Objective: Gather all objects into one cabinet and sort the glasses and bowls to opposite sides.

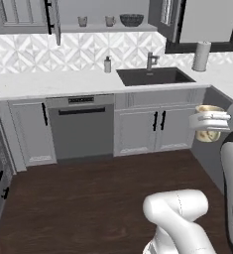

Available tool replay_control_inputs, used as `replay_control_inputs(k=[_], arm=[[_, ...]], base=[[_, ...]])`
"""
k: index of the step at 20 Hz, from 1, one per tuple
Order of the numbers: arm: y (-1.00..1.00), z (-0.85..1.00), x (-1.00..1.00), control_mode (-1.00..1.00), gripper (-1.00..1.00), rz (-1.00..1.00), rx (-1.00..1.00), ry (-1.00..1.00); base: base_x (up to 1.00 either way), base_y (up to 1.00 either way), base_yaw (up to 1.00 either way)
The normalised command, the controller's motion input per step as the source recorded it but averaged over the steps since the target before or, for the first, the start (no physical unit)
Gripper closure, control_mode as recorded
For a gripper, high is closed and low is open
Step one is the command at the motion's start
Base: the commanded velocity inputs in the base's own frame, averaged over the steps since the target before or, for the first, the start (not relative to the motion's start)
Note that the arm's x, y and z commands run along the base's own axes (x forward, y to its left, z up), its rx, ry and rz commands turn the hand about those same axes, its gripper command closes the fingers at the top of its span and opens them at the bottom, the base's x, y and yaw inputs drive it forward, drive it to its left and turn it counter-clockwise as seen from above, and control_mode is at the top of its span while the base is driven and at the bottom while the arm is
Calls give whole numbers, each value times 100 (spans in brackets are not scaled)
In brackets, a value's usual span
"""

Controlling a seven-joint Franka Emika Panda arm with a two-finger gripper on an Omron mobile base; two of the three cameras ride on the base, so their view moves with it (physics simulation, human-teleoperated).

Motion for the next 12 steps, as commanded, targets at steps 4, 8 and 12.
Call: replay_control_inputs(k=[4, 8, 12], arm=[[0, 0, 0, 100, 100, 0, 0, 0], [0, 0, 0, 100, 100, 0, 0, 0], [0, 0, 0, 100, 100, 0, 0, 0]], base=[[100, 68, -39], [98, 26, -11], [100, 2, 0]])
